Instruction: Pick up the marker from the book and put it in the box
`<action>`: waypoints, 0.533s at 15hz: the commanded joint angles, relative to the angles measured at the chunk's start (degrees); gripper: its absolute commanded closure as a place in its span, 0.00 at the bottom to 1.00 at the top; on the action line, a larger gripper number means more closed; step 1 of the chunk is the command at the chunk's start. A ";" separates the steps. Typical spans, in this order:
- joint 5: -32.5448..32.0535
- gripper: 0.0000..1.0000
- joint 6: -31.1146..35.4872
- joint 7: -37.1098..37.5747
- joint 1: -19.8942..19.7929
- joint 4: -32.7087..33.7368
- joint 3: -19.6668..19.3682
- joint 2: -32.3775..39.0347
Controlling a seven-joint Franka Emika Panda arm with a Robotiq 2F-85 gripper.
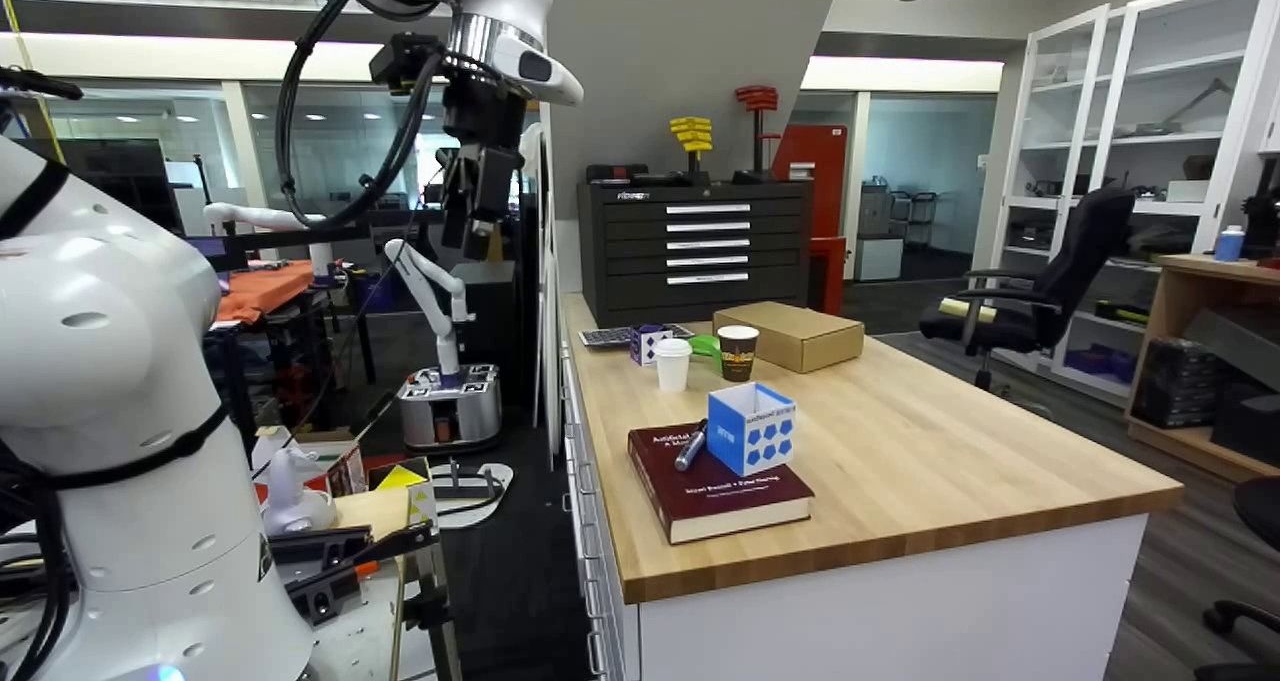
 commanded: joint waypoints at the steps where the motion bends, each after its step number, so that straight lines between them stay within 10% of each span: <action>1: -1.86 0.00 5.39 1.36 -1.54 0.04 1.03 0.85; 8: -6.96 0.00 22.96 2.02 -1.75 0.64 2.94 5.45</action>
